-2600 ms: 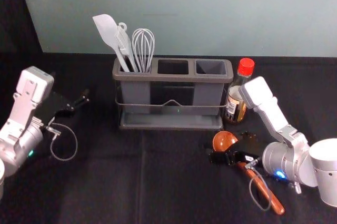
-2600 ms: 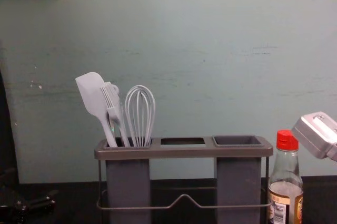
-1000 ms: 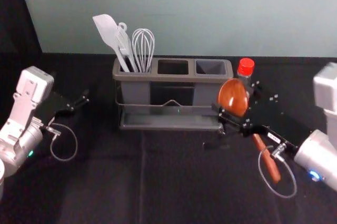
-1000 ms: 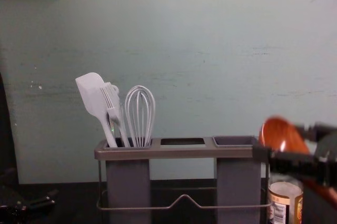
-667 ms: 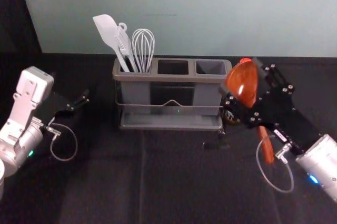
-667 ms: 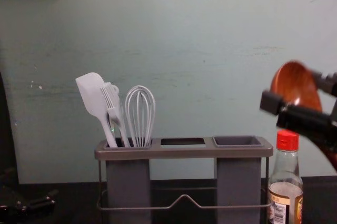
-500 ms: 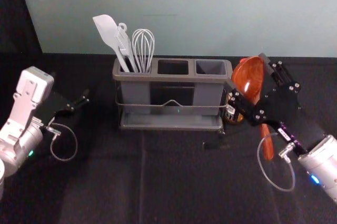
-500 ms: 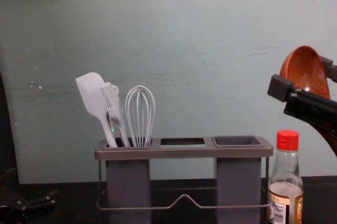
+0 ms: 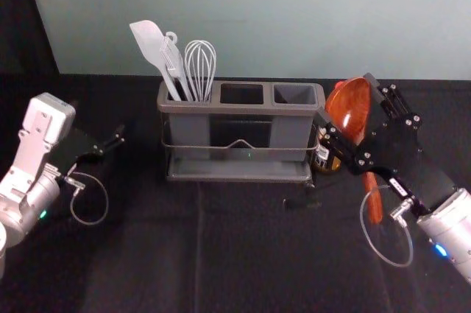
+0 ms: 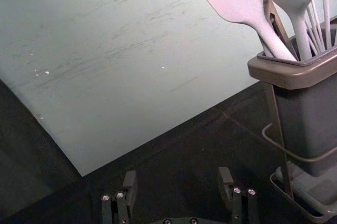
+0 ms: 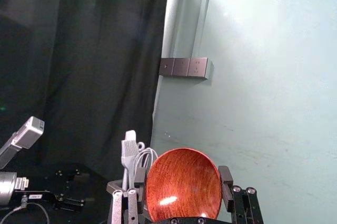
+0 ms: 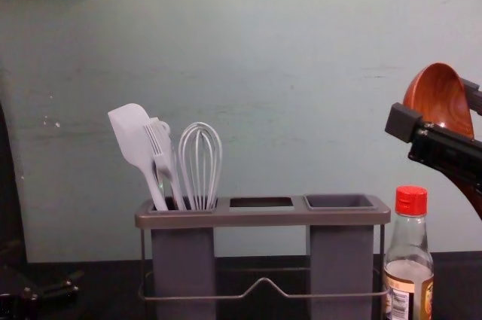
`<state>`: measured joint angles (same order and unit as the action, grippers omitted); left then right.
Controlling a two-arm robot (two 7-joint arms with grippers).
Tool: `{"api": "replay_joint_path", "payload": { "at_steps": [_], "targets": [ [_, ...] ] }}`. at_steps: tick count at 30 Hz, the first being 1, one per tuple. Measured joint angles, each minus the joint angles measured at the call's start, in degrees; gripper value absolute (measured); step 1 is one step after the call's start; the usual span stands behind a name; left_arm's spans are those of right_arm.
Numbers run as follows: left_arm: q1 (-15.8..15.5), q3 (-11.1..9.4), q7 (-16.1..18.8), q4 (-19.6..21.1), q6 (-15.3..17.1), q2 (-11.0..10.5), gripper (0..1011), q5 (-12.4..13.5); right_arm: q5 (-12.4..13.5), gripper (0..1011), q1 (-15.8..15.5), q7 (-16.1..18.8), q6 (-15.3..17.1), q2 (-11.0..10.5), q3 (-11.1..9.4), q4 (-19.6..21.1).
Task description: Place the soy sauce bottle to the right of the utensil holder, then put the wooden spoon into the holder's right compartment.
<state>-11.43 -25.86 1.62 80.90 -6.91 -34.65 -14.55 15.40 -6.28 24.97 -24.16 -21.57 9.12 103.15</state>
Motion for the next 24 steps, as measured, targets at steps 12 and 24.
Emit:
{"api": "replay_joint_path", "payload": {
  "at_steps": [12,24],
  "targets": [
    [0.0,0.0,0.0,0.0,0.0,0.0,1005,0.0,-0.07,838,0.07,0.0,0.24,-0.05,0.06,0.0],
    [0.0,0.0,0.0,0.0,0.0,0.0,1005,0.0,1.8,838,2.96,0.17,0.73,1.41,0.91,-1.63]
  ]
}}
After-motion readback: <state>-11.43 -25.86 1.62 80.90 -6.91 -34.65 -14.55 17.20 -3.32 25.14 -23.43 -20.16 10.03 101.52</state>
